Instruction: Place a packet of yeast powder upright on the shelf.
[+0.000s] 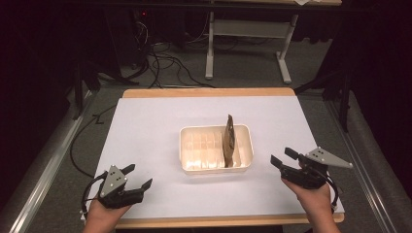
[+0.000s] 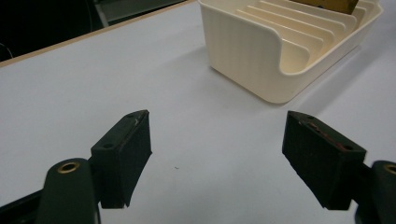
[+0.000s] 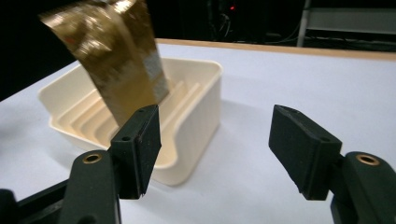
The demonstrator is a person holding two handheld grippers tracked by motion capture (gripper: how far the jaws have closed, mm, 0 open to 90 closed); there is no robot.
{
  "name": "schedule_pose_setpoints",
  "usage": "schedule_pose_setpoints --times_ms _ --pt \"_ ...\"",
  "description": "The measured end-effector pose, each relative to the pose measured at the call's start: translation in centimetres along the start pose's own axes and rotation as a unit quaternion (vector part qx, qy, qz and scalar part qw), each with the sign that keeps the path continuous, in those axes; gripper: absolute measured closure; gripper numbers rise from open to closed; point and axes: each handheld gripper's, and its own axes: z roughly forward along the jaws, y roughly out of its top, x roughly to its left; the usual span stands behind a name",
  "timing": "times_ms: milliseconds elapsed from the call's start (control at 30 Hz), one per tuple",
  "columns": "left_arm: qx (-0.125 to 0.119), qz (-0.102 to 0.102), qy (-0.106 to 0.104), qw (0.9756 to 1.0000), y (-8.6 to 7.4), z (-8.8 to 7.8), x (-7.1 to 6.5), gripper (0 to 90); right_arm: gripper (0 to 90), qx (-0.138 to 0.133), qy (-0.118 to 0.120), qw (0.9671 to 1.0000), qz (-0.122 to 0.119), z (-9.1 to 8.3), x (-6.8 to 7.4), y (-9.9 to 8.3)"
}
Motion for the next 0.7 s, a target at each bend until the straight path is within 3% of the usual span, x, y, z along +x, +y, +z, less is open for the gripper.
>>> schedule_pose_setpoints --times_ms 67,133,200,300,400,700 --pt "0.003 0.001 -0.001 1.0000 0.0 0.1 0.0 24.1 37.6 -0.008 -0.022 0.9996 0.015 0.2 -1.0 -2.8" --pt "0.002 -0.002 -0.002 1.0000 0.0 0.3 -0.1 24.1 33.3 0.053 -0.026 0.9982 0.004 0.8 -1.9 -3.4" --pt "0.006 0.000 -0.001 1.0000 0.0 0.4 -0.2 24.1 35.6 0.044 -0.045 0.9980 -0.002 0.6 -2.3 -3.9" --pt "0.008 0.000 0.000 1.0000 0.1 0.6 -0.4 24.1 34.7 0.041 -0.029 0.9984 0.024 0.6 -2.5 -3.9" --pt "0.013 0.010 -0.002 0.9999 0.1 0.9 -0.7 24.1 34.6 0.047 -0.027 0.9985 0.013 0.6 -2.5 -4.0" --pt "0.013 0.013 -0.004 0.9998 -0.1 0.6 -0.5 24.0 34.4 0.061 -0.027 0.9976 0.020 1.1 -2.9 -4.2"
